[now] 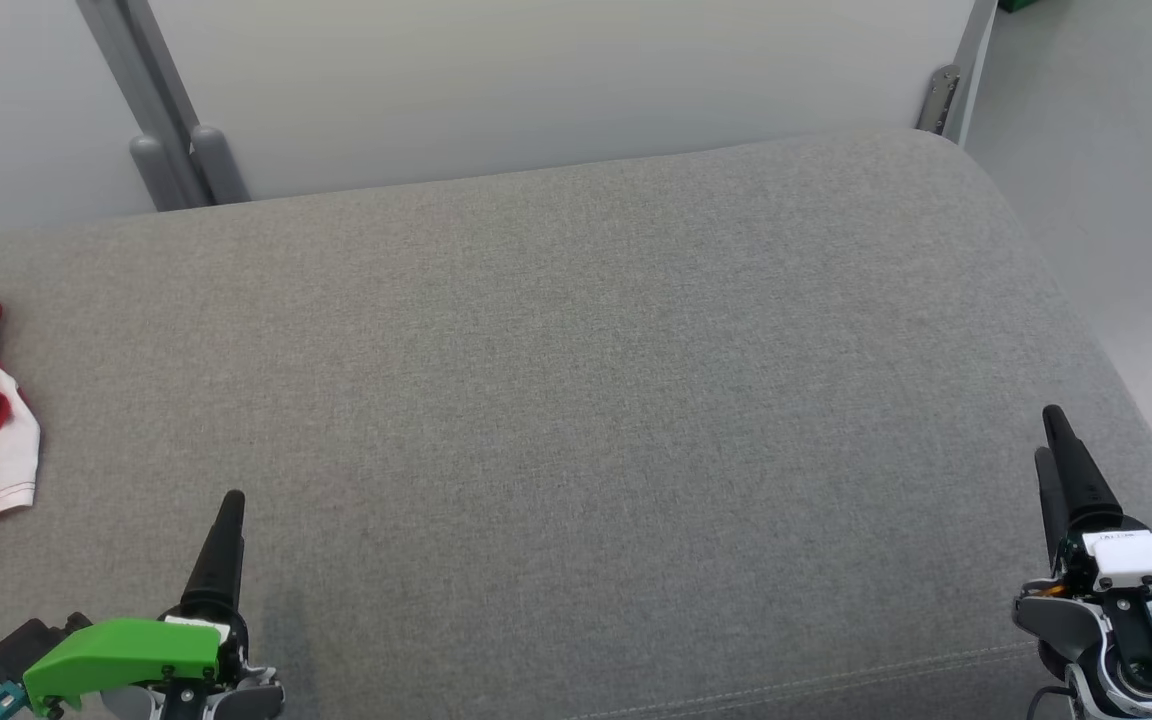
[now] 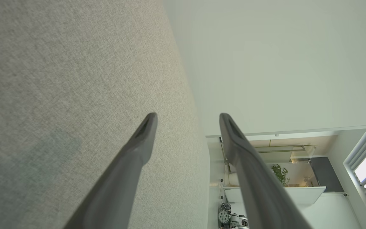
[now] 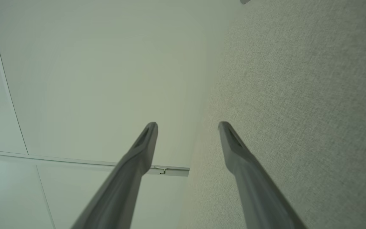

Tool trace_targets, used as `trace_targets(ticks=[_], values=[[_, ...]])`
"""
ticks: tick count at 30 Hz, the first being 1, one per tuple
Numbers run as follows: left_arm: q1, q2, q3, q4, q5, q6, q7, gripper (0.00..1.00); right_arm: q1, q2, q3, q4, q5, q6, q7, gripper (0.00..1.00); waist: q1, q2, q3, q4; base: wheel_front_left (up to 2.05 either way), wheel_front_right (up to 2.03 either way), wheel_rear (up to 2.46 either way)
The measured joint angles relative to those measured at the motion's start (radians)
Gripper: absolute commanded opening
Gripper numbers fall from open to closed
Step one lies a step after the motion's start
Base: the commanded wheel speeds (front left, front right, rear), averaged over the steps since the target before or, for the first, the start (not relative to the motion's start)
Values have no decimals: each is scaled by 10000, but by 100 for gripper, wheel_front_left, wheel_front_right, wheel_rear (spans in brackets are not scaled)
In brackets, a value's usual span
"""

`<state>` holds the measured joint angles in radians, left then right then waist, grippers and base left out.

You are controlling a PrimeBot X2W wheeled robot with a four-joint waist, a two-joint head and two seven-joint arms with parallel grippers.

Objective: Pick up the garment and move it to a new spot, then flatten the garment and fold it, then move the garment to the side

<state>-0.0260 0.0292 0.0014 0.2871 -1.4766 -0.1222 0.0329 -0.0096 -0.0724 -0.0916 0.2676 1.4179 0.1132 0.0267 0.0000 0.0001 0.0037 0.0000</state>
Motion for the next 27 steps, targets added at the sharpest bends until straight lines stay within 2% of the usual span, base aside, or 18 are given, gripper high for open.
trace_targets(ticks=[4, 8, 11, 27], values=[[0, 88, -94, -23, 337, 4, -92, 100, 6, -176, 132, -96, -608, -10, -90, 100, 0, 0, 1, -5, 0, 0, 0], [0, 217, -222, -67, 980, 98, -267, 100, 6, -345, 171, -376, -1561, -184, -190, 100, 0, 0, 6, -16, 0, 0, 0], [-3, 222, -242, -215, 1651, 184, -387, 100, 6, -426, 370, -583, -2493, -360, -364, 100, 0, 0, 9, -20, 0, 0, 0], [-5, 587, -955, -717, 5087, 583, -961, 100, 36, -865, 1352, -765, -5570, -903, -905, 100, 0, 0, 7, -17, 0, 0, 0]])
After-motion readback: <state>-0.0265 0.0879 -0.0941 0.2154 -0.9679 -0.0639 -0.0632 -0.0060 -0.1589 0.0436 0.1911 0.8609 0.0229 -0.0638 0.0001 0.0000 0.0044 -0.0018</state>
